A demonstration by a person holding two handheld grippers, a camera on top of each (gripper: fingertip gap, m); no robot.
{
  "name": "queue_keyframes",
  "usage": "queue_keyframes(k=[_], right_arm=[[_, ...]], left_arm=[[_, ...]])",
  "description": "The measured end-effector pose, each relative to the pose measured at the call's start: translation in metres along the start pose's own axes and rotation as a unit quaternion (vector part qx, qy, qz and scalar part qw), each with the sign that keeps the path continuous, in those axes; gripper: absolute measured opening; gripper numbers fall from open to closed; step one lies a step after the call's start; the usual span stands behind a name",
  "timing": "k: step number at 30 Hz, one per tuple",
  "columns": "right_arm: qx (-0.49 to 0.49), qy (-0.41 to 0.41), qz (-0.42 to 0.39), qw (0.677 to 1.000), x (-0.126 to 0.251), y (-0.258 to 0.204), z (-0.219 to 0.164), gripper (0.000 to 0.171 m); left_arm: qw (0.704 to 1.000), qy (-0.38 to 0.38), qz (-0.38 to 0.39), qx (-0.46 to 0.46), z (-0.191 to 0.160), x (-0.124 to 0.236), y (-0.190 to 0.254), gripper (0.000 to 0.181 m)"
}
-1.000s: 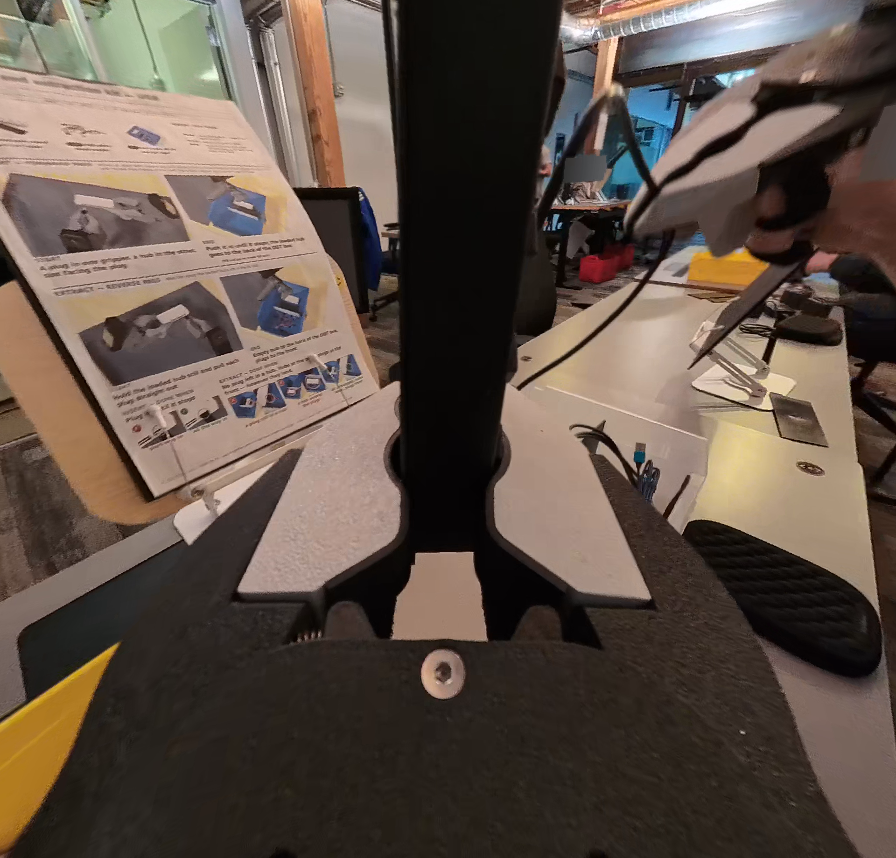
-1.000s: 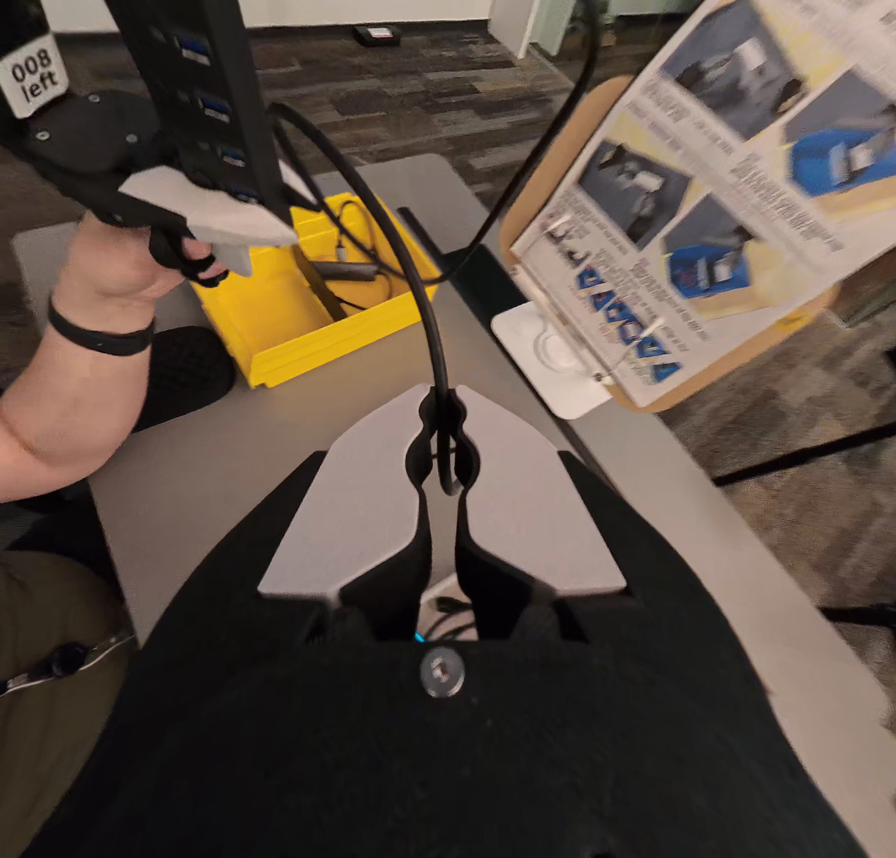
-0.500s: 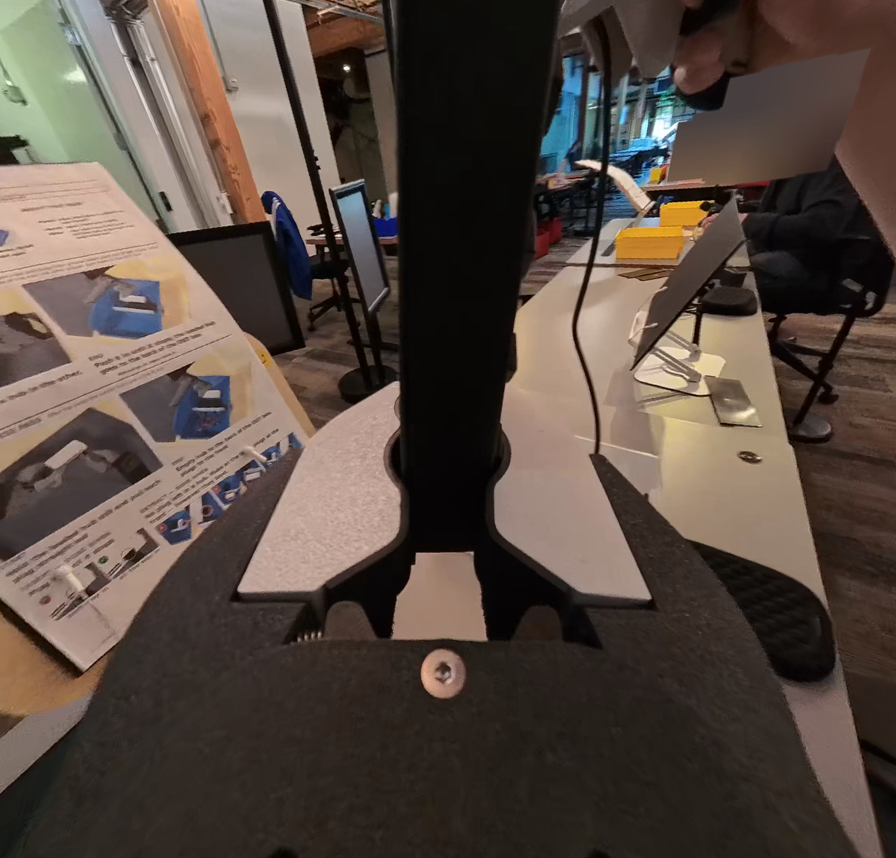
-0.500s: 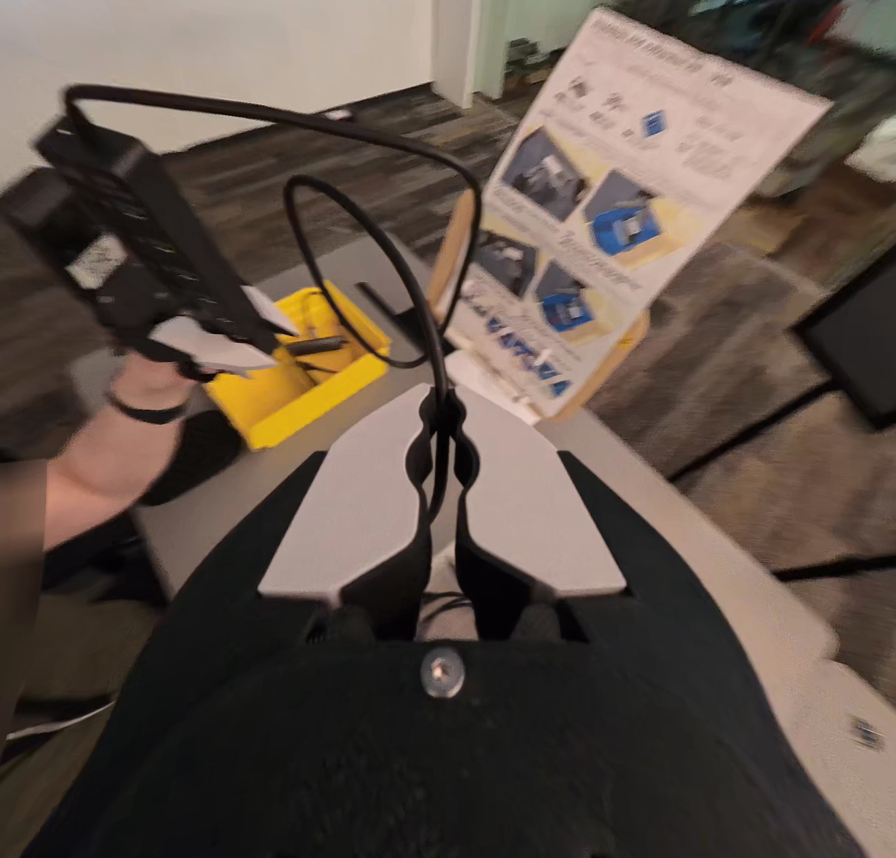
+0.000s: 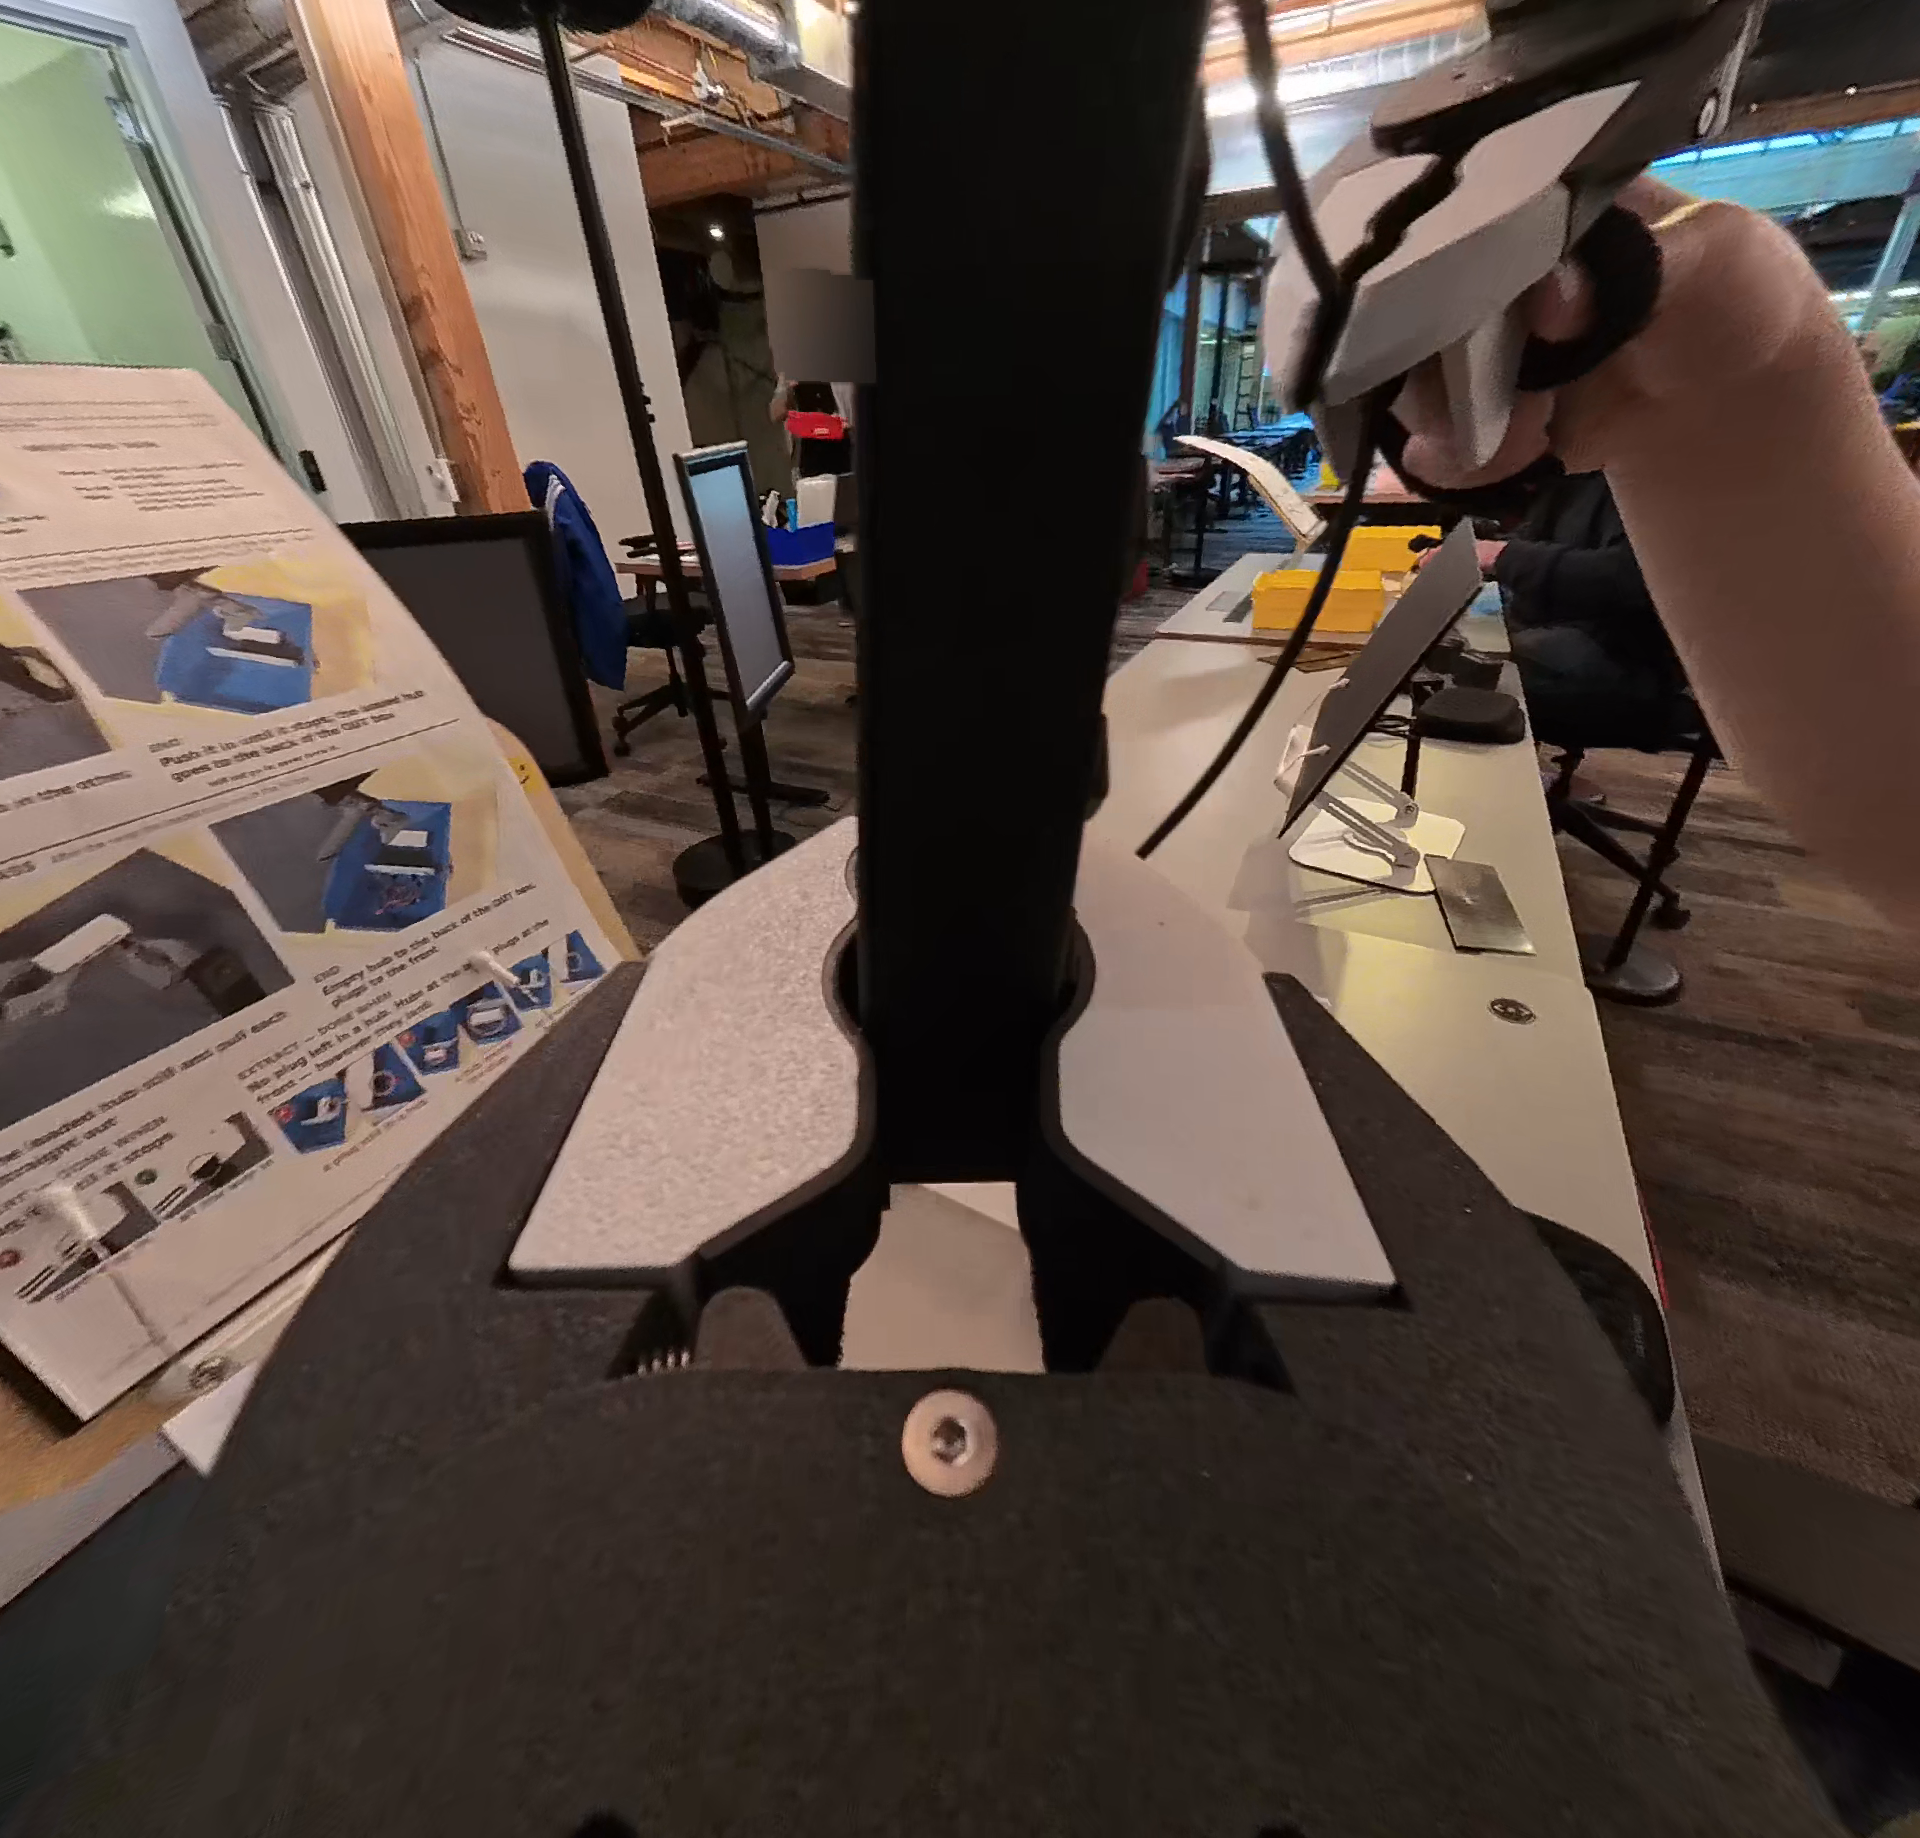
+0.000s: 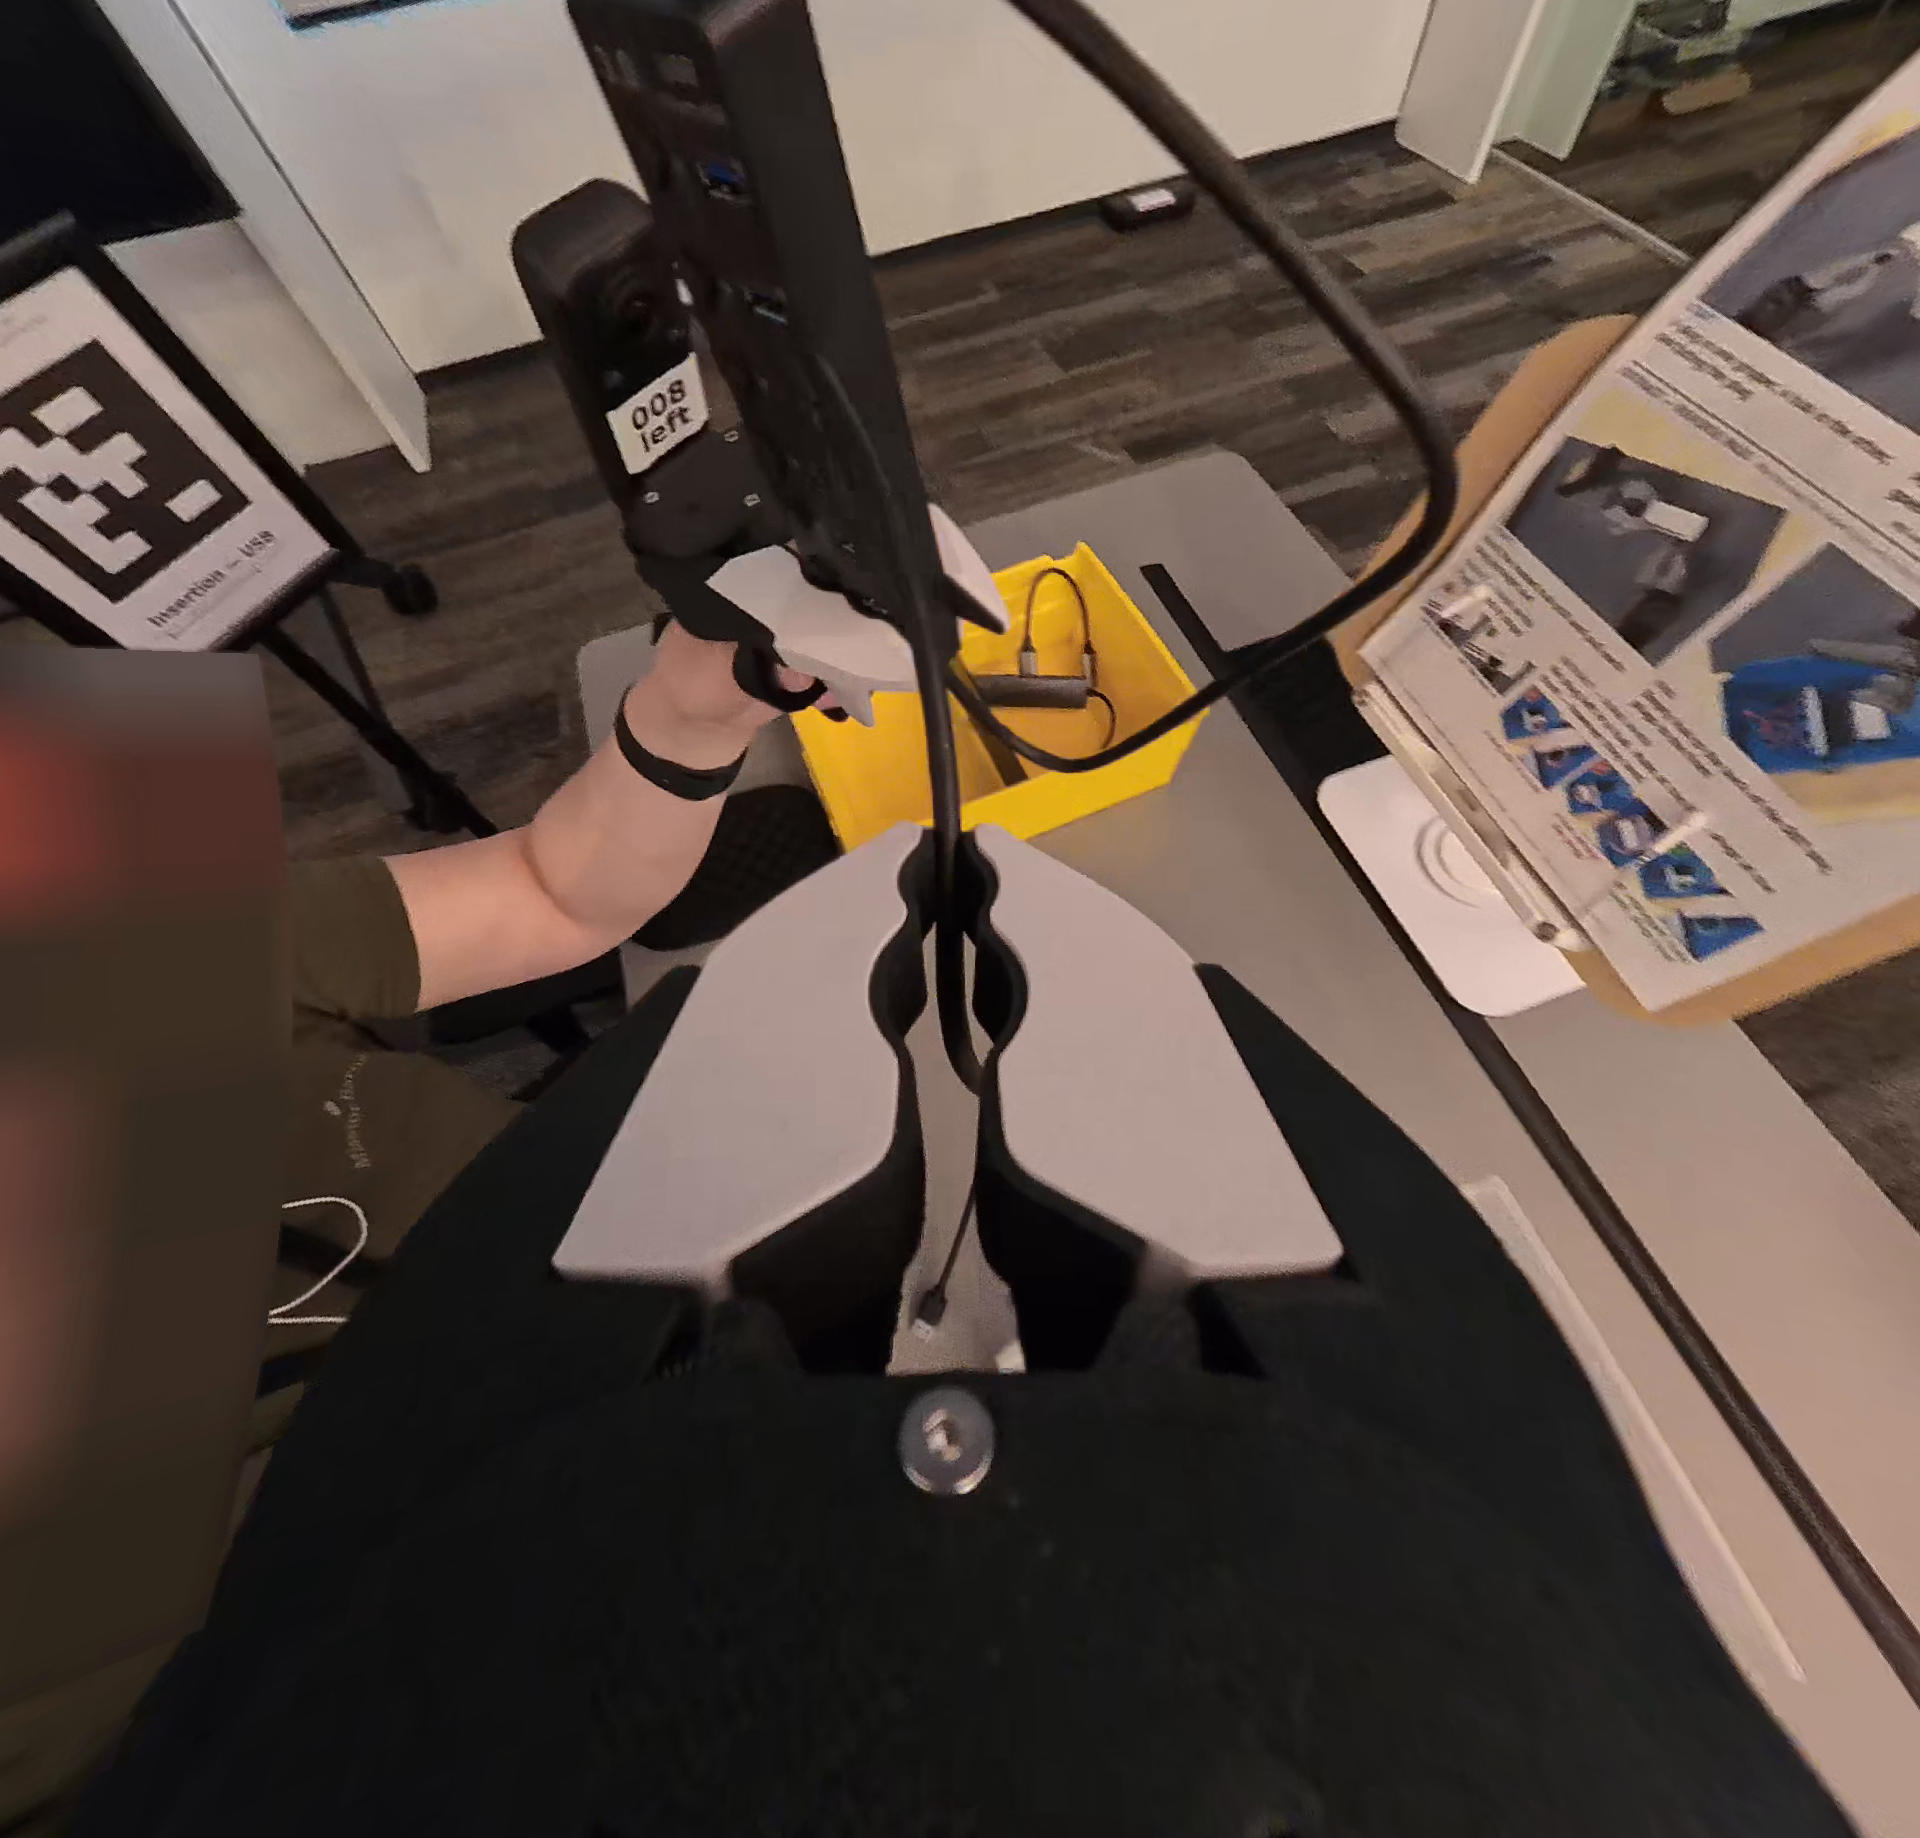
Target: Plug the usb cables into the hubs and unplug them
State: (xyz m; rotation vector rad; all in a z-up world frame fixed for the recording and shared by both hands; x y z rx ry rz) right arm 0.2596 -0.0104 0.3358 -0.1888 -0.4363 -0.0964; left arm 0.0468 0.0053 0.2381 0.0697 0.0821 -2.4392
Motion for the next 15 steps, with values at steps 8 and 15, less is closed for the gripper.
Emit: queue_keyframes(k=[8,15], right_arm=[[0.040,-0.006,-0.008,0.999,-0.015,-0.018,0.025,0.004],[0.077,0.002,-0.127,0.989,0.023,0.012,0.085,0.004]], left_arm=[[0.999,0.003,0.041,-0.015,0.008,0.050,-0.012,0.026],[0.996,-0.028,0.070,-0.050,0.034,0.052,-0.027,0.027]])
Point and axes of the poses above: each gripper's, where its closed fingertips meet, x back along the fingers, z out of its top, y = z × x across the jaws, the point moved 7 cm from there along x, back along the fingers, and after that the axes turned 11 degrees about z, right-handed, at the moved point
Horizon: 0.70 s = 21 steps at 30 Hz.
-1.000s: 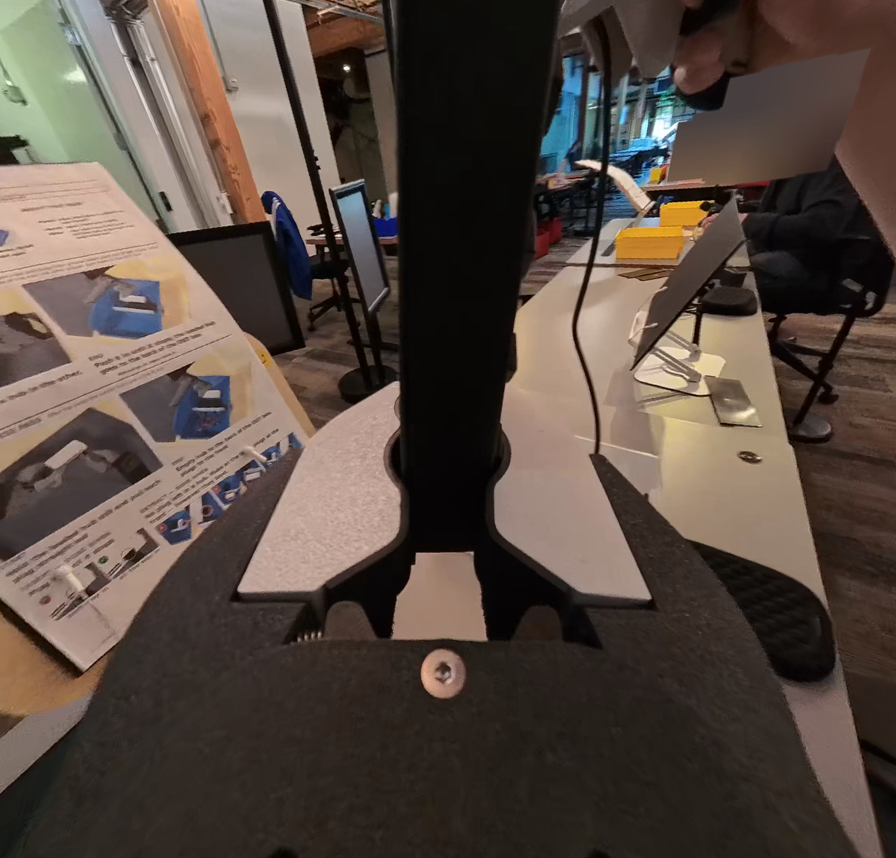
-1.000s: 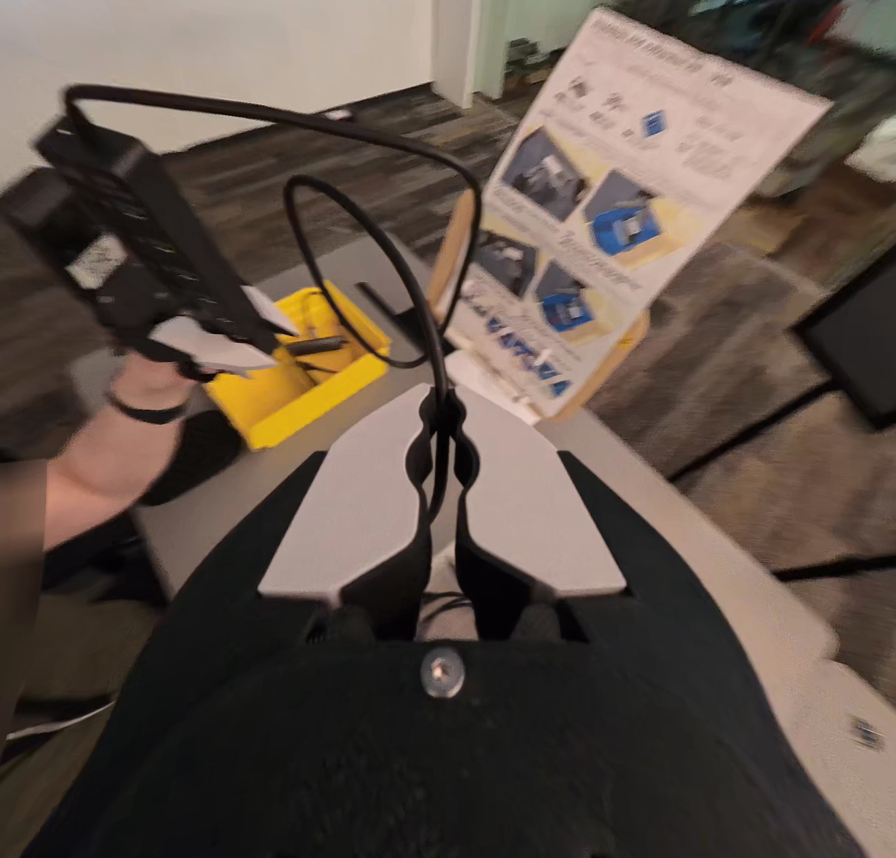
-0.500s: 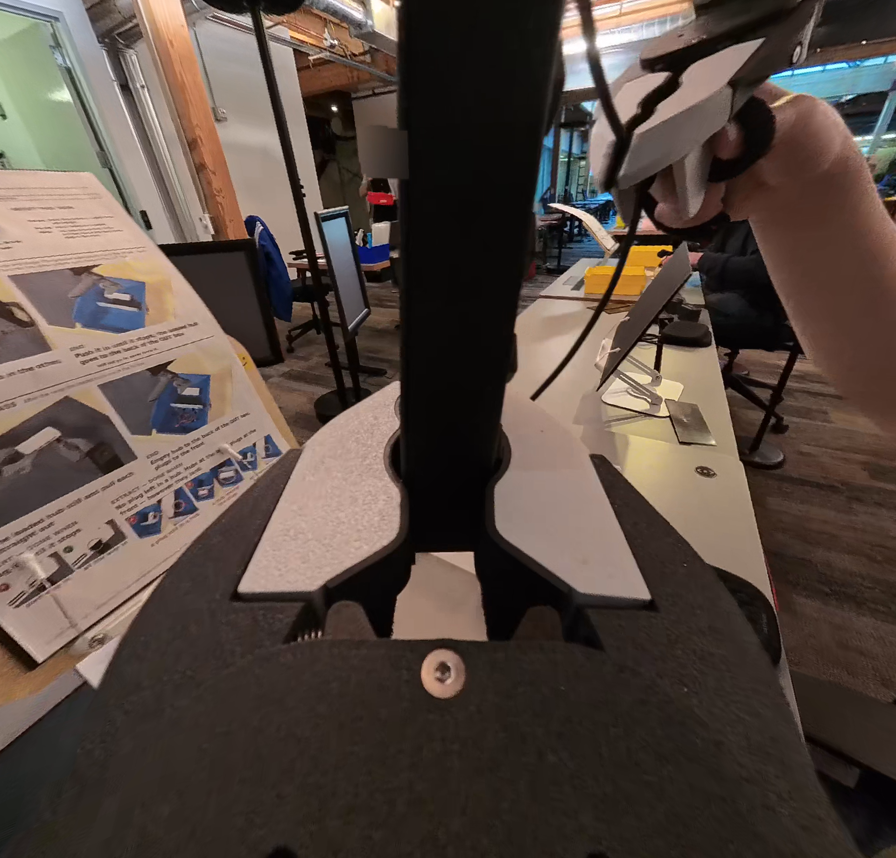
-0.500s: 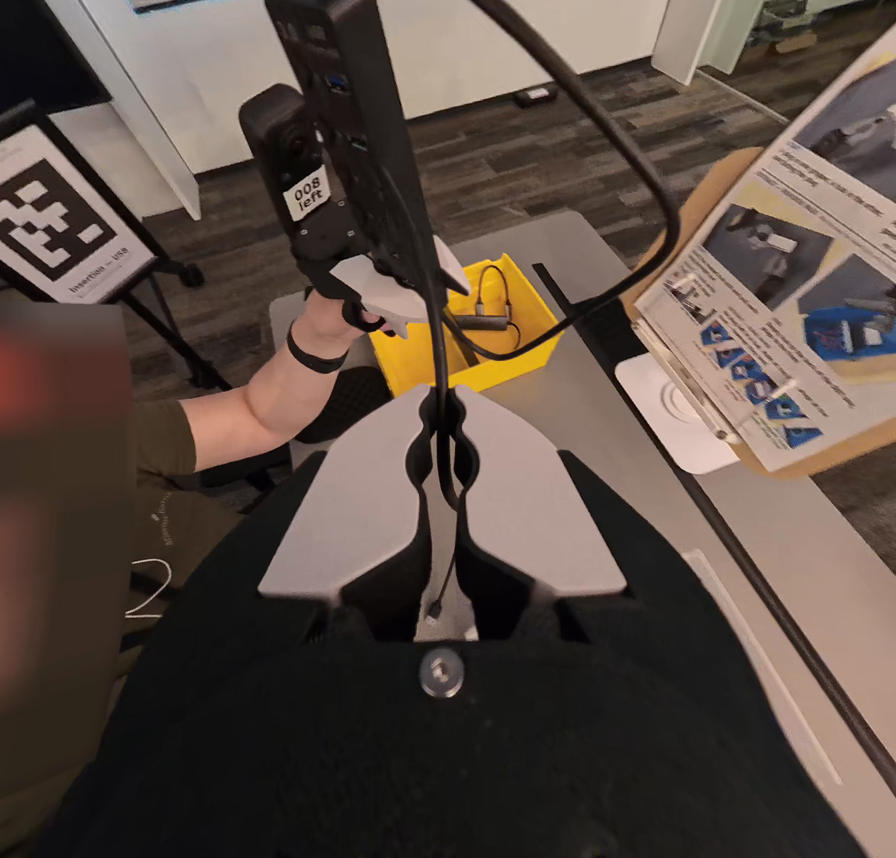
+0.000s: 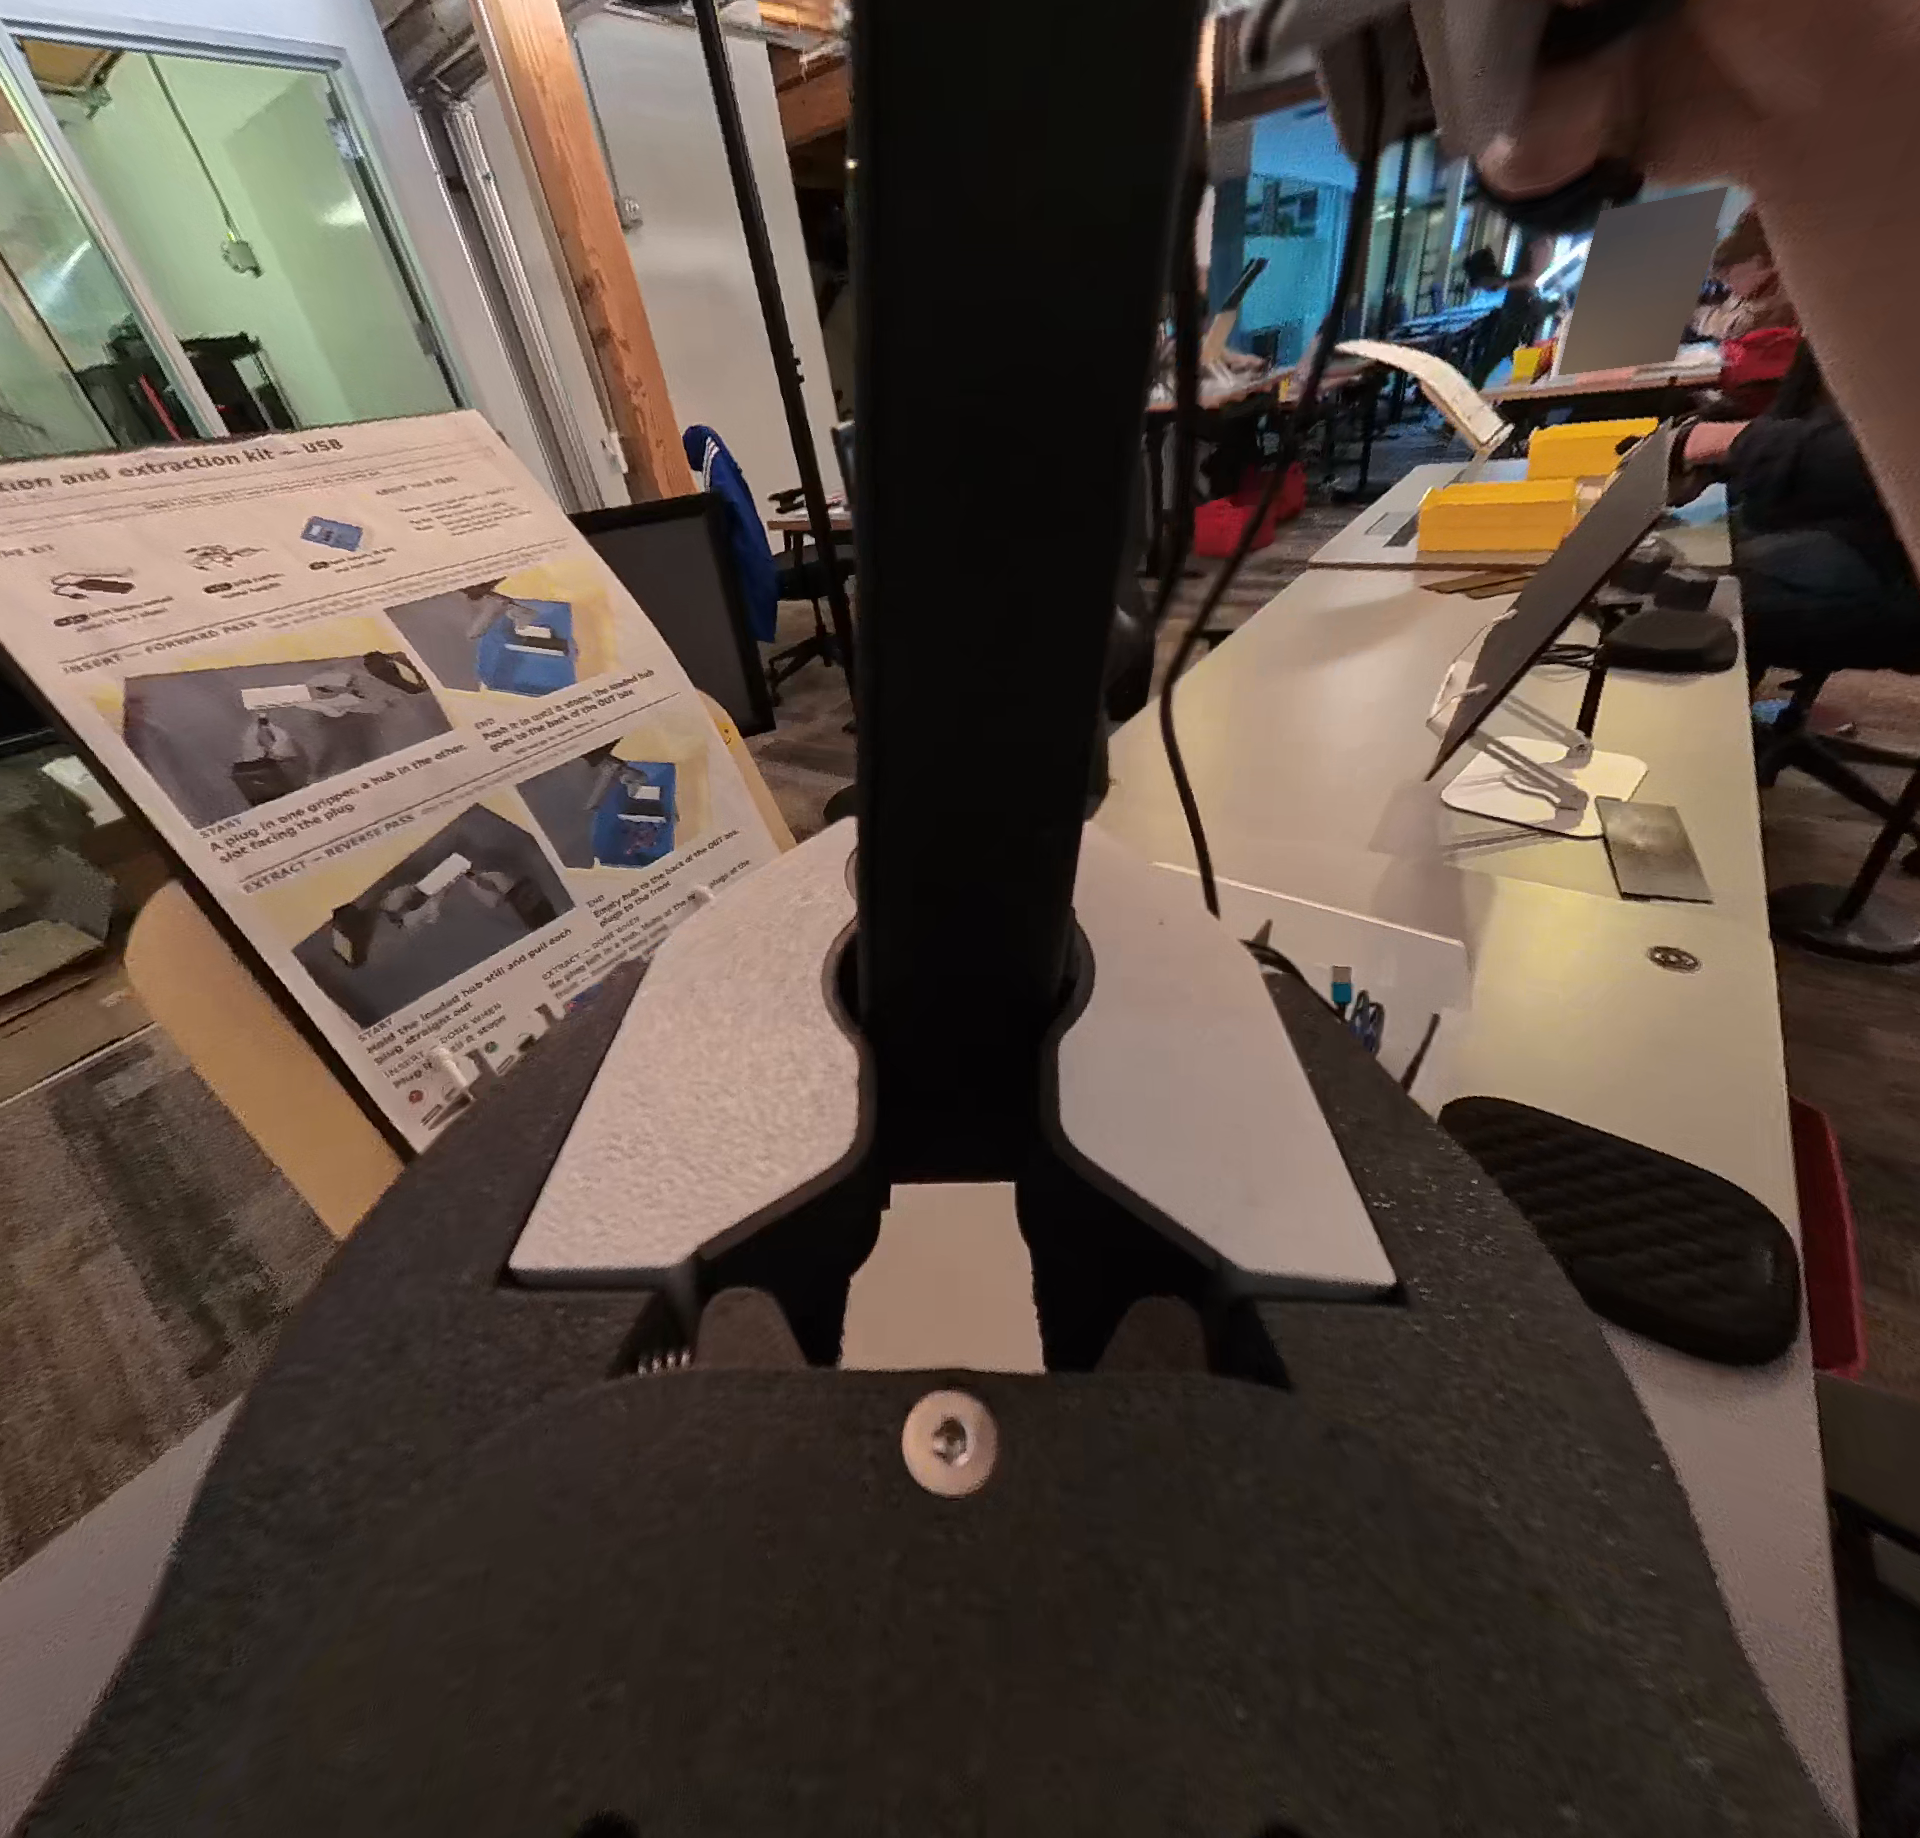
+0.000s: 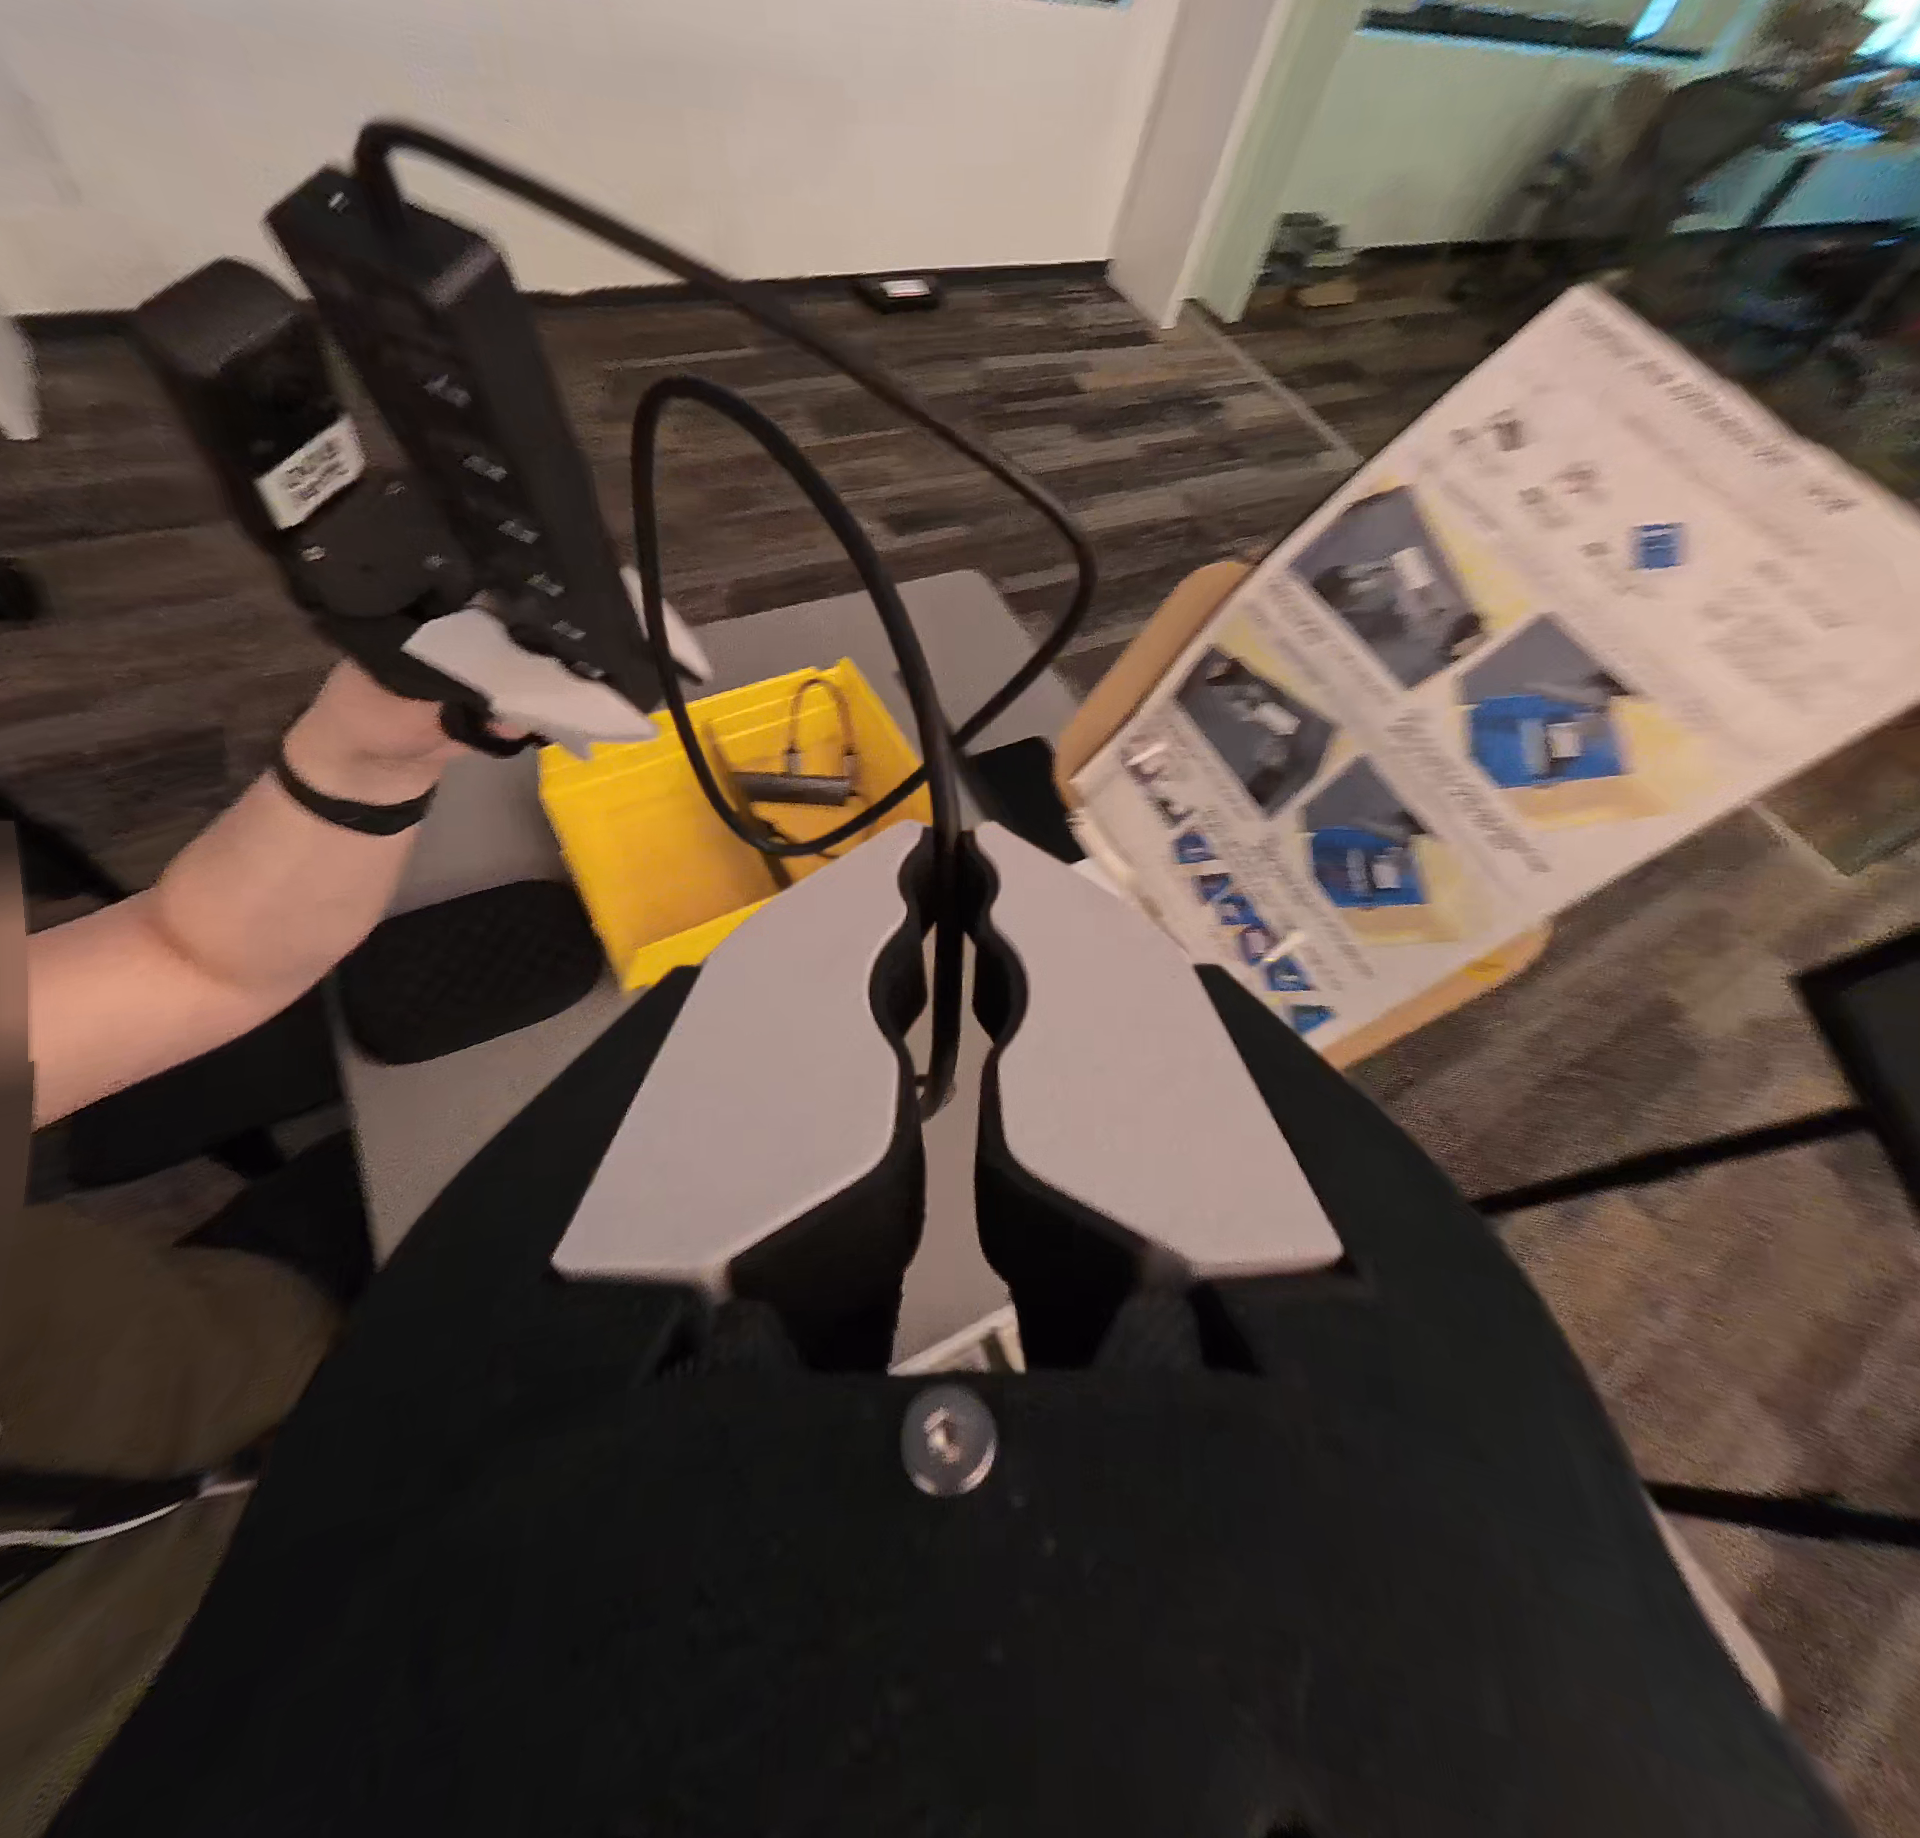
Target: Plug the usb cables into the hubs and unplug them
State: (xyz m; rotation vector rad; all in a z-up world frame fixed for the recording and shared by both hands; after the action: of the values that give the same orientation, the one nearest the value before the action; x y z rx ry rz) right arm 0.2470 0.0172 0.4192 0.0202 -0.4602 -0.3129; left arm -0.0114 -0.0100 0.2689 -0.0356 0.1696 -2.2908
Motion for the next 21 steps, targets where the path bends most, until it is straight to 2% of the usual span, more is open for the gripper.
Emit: queue_keyframes(k=[6,10,14,16,21], right_arm=[[0.000,0.028,-0.120,0.992,0.043,0.057,0.026,0.004],[0.002,0.008,-0.158,0.987,0.062,0.088,0.012,0.005],[-0.020,-0.016,-0.147,0.989,0.066,0.117,-0.033,0.005],[-0.016,-0.051,-0.149,0.987,0.063,0.133,-0.066,0.005],[-0.076,-0.094,-0.074,0.990,0.043,0.157,-0.160,0.004]], left_arm=[[0.999,-0.024,-0.022,-0.007,-0.004,-0.044,0.003,0.026],[0.998,-0.027,-0.061,0.018,-0.017,-0.078,0.014,0.026],[0.995,-0.040,-0.084,0.027,-0.036,-0.113,0.023,0.026],[0.995,-0.046,-0.090,0.024,-0.047,-0.129,0.029,0.026],[0.990,-0.082,-0.111,0.019,-0.079,-0.159,0.048,0.026]])
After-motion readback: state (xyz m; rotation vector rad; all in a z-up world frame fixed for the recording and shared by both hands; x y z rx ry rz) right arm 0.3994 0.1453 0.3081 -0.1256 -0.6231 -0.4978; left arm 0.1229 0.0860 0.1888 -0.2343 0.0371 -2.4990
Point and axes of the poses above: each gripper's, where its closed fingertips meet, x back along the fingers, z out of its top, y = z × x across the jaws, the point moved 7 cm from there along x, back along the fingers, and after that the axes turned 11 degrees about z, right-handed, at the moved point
